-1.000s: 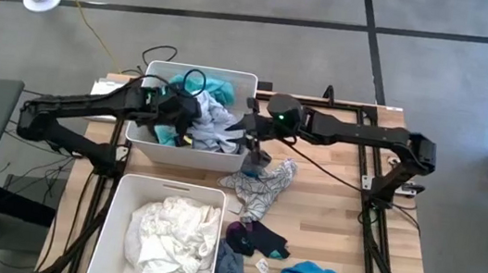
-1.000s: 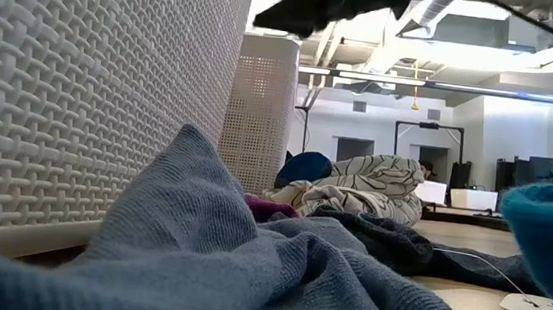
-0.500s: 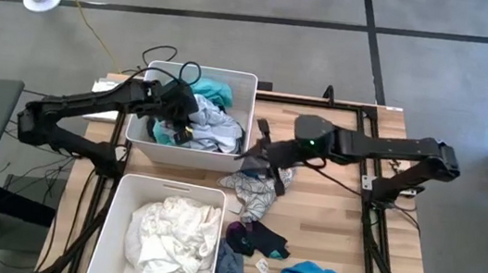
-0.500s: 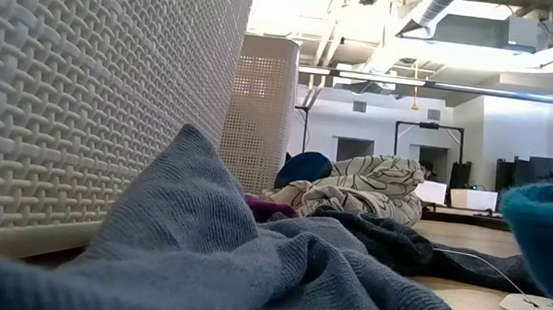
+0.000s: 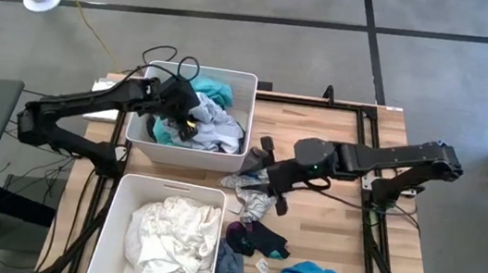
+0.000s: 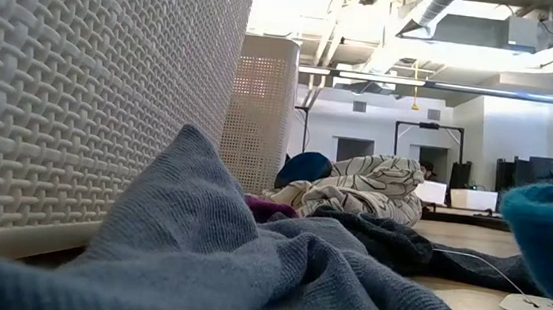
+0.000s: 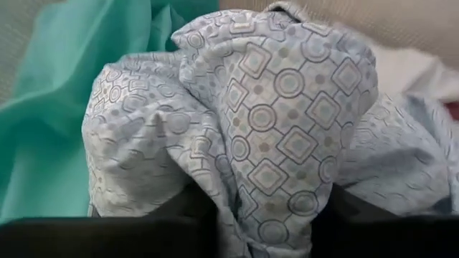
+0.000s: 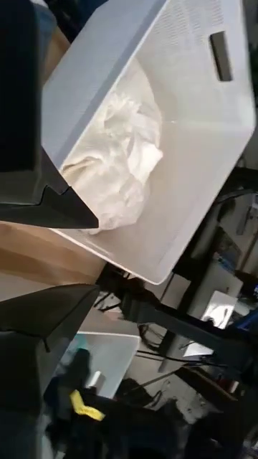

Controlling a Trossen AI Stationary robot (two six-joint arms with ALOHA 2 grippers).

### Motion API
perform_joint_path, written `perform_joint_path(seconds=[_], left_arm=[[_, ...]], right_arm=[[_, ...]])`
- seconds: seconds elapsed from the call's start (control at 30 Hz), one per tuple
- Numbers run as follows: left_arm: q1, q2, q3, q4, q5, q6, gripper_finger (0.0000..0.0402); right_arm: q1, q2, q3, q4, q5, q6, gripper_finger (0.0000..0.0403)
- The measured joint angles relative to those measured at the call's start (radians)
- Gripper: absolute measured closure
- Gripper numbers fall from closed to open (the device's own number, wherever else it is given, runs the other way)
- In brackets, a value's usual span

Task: Sort clothes
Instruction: Put the blue patterned shirt into the top white laundry bin, then put the black patterned blouse into the bottom white laundry bin

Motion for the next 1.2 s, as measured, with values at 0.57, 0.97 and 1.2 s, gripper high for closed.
perform_joint_path(seconds=[0.57, 0.97, 1.2], left_arm=[[-0.049, -0.002, 0.415, -0.330, 0.052, -0.002, 0.0141], [-0.431, -0.029, 0.582, -0.191, 0.038, 0.046, 0.0141], [-0.763, -0.024, 0.583, -0.045, -0.147, 0.131, 0.0141]], right_arm=[[0.015, -0.009, 0.000, -0.221, 0.070, 0.057, 0.0253], [0.014, -0.009, 0.000, -0.497, 0.070, 0.215, 0.0253], [0.014, -0.008, -0.007, -0.612, 0.070, 0.307, 0.0253]])
